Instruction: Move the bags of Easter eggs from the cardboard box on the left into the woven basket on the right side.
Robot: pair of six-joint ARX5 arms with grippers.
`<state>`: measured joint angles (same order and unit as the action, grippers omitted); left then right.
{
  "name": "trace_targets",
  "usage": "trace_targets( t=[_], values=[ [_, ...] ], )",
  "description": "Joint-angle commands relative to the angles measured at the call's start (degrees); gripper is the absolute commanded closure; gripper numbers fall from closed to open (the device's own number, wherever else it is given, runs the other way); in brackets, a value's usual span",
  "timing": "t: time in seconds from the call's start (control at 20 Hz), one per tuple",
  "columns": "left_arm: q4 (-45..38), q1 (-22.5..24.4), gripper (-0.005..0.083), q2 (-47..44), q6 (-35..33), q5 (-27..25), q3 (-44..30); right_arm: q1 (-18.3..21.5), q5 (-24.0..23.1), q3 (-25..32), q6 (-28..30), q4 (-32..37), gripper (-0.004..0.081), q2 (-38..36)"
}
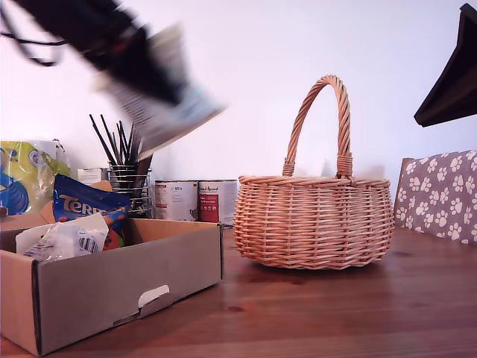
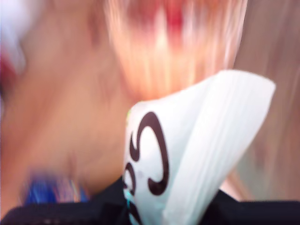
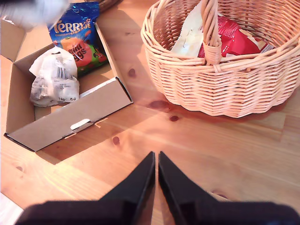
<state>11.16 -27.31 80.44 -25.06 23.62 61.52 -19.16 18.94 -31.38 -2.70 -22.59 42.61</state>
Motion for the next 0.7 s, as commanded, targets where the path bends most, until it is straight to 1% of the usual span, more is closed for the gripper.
trace_targets(
  t=[0.0, 0.15, 0.4, 0.5, 0.65],
  values=[
    [-7.5, -2.1, 0.0729, 2.2, 0.9, 0.8, -0.5, 0.2, 0.0, 1.4, 0.4, 0.0, 0.0775, 0.0],
    [-20.8, -5.2, 0.0729, 6.7, 0.9, 0.8, -0.4, 0.2, 0.0, 1.4, 0.3, 0.0, 0.0776, 0.0],
    [-39.0, -7.8, 0.0729, 17.8, 0.7, 0.3, 0.4, 0.2, 0.0, 1.4, 0.4, 0.0, 0.0776, 0.0],
    [-41.2, -8.0, 0.0729, 22.4, 0.7, -0.8, 2.6, 0.2, 0.0, 1.4, 0.3, 0.0, 0.0776, 0.0],
    [-41.1, -8.0, 0.0729, 28.7, 0.7, -1.0, 8.2, 0.2, 0.0, 1.4, 0.3, 0.0, 0.0776, 0.0]
  ],
)
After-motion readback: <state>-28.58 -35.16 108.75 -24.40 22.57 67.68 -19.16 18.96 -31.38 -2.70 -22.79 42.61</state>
